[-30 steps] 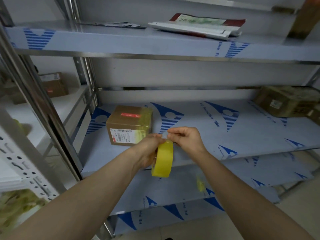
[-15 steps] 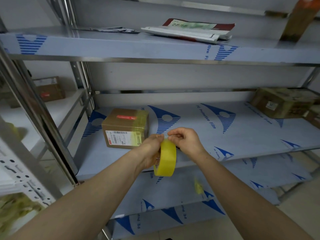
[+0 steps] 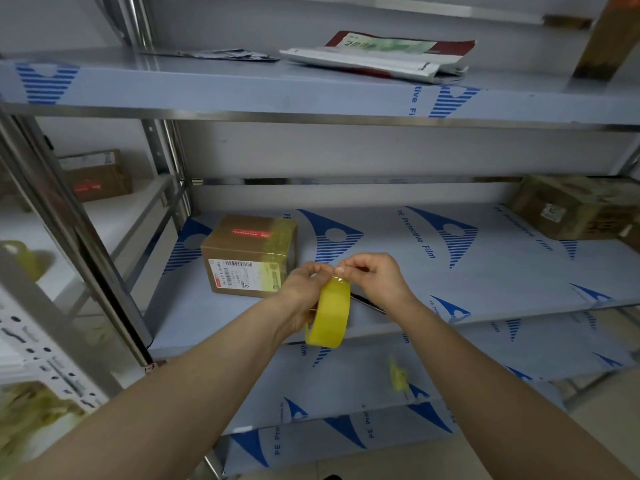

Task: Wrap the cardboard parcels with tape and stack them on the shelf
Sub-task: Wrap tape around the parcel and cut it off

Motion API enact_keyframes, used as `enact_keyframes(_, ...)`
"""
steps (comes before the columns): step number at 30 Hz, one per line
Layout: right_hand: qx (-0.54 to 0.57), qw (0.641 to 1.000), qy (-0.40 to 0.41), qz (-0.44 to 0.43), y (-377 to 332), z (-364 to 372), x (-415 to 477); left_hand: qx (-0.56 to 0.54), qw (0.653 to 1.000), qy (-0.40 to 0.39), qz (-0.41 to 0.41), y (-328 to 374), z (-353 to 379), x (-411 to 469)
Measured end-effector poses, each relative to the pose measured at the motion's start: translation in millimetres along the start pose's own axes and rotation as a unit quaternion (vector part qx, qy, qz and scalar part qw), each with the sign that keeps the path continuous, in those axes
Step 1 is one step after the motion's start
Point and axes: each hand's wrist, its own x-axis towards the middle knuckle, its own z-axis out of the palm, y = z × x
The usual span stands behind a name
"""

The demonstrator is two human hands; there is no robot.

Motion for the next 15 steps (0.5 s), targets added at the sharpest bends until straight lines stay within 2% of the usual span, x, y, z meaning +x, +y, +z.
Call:
enact_keyframes(3, 0.103, 0.991, 0.071, 0.047, -1, -3, 1, -0.014, 0.999, 0.033, -0.005, 4, 4, 6)
enact_keyframes(5, 0.11, 0.985, 0.067, 0.114, 1, -7, 0, -0.061, 0.997, 0.048, -0.013, 8, 4, 10)
enact_keyframes(8, 0.063, 0.98, -0.067, 0.178, 5, -9, -8, -0.124, 0.991, 0.048, -0.006, 21, 7, 17)
enact_keyframes(10, 0.078, 0.978, -0.125, 0.144, 7, -6, -11, -0.133, 0.99, 0.043, 0.028, 30, 11, 23)
enact_keyframes(12, 0.104, 0.984, -0.106, 0.103, 10, -5, -2, -0.085, 0.993, 0.042, 0.069, 40, 12, 28)
enact_keyframes(13, 0.096, 0.987, -0.094, 0.09, 10, -5, 4, -0.021, 0.995, 0.041, 0.085, 44, 10, 32)
enact_keyframes(15, -0.038, 0.994, -0.08, 0.068, 14, -6, 25, 0.14, 0.981, 0.064, 0.119, 51, -1, 42)
